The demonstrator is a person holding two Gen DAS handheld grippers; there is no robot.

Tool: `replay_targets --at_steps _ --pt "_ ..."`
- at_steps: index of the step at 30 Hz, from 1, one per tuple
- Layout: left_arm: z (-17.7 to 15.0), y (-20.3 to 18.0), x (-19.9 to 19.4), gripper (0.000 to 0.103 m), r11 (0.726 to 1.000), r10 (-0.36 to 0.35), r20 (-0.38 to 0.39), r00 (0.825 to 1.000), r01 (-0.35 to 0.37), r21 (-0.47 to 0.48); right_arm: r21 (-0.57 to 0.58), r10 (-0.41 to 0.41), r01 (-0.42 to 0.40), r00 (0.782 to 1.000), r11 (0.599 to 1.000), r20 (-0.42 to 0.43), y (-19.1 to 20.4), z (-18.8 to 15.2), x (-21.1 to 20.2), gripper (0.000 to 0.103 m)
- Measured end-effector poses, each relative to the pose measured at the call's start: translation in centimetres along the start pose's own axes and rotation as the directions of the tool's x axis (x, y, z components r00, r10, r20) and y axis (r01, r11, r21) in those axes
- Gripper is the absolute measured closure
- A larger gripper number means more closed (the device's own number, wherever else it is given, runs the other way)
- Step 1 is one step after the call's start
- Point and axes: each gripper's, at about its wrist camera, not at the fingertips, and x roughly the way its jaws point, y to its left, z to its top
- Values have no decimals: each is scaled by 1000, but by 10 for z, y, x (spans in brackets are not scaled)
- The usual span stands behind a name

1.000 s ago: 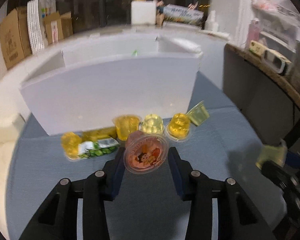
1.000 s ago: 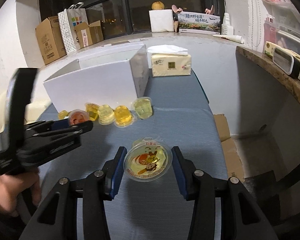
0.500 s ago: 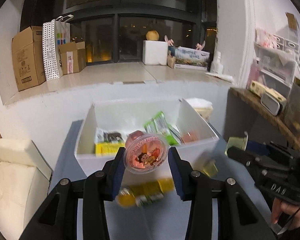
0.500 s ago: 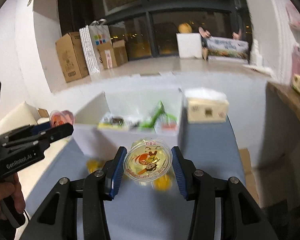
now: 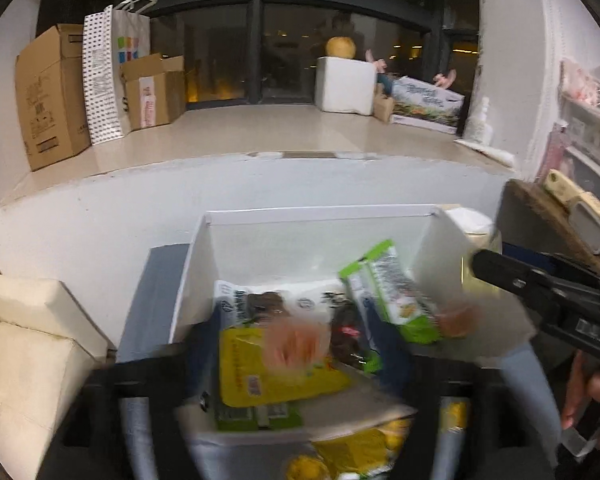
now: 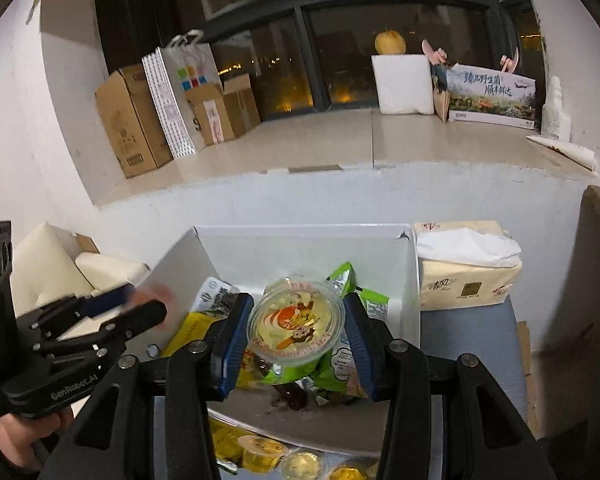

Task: Organize snacks
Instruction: 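Carry both jelly cups over the white box and release them, then grasp a pale green jelly cup with the right tool while the left tool grasps a yellow jelly cup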

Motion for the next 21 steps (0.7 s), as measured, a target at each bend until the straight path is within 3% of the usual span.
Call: replay_targets --at_steps 1,2,7,9,15,21 --pt "-1 3 2 0 1000 -17 1 1000 17 -8 6 -8 8 1000 1000 4 -3 -1 0 12" --pt "-2 5 4 0 999 -39 -6 999 39 -15 21 -5 4 1000 1000 28 -6 -2 -2 8" --pt "-6 7 6 0 1000 -22 -25 999 21 -7 61 1 -3 1000 998 26 -15 -5 -4 7" --pt "-7 5 3 0 1000 -18 -19 1000 18 -3 46 2 -3 1000 999 25 -13 -7 -6 1" --pt "-14 -4 -12 0 1000 -15 -21 1000 16 22 15 15 -16 1000 1000 23 -5 -20 -20 0" --pt "-49 -12 -41 0 998 -67 -47 997 68 10 -14 17 -16 999 1000 52 -3 -52 -63 0"
